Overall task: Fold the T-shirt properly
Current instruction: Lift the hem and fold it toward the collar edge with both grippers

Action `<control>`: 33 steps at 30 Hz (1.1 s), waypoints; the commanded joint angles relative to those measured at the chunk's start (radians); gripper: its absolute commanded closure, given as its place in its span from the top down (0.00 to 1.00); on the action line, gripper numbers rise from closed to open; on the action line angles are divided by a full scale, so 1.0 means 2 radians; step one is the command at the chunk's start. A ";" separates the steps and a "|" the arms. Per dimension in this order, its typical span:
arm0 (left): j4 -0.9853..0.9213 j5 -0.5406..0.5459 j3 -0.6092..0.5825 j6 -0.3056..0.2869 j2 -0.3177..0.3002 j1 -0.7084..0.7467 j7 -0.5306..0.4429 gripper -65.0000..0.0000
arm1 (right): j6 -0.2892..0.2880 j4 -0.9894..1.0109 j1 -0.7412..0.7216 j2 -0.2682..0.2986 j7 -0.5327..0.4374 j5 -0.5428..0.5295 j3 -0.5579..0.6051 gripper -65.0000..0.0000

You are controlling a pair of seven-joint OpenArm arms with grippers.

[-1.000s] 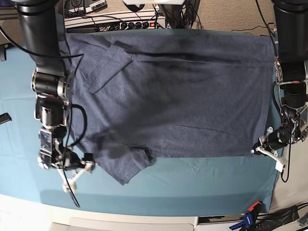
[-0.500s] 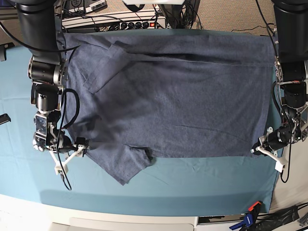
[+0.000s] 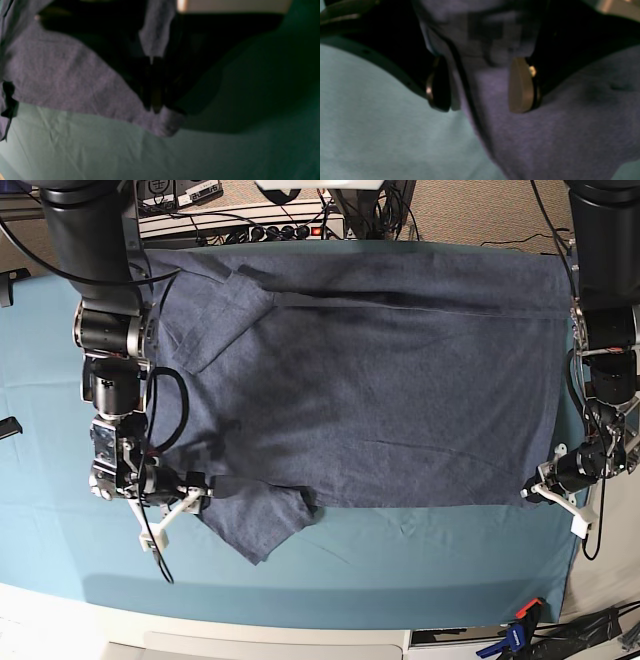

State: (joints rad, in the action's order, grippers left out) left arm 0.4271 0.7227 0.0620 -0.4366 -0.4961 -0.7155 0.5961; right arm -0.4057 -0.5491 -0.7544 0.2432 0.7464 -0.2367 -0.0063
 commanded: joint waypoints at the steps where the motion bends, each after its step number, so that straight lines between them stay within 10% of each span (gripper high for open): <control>1: 0.007 0.007 0.002 -0.005 -0.008 -0.018 -0.010 0.00 | -0.003 -0.007 -0.016 0.002 -0.001 -0.006 -0.001 0.58; 6: 0.007 0.007 0.002 -0.005 -0.008 -0.018 -0.011 0.00 | -0.003 -0.007 -0.016 0.003 -0.002 0.002 -0.001 0.56; 11: 0.007 0.007 0.002 -0.005 -0.008 -0.017 -0.010 0.00 | -0.003 -0.007 -0.016 0.003 -0.003 0.042 -0.001 0.00; 33: 0.007 0.077 0.002 -0.058 -0.015 -0.016 0.035 0.00 | -0.042 -0.069 0.021 0.039 -0.021 0.049 -0.001 0.00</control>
State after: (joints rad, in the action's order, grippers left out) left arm 0.4271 0.8593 0.0624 -0.5407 -0.5064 -0.7147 0.6819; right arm -0.4942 -0.6720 -0.6765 0.3069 0.7212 -0.1318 -0.0059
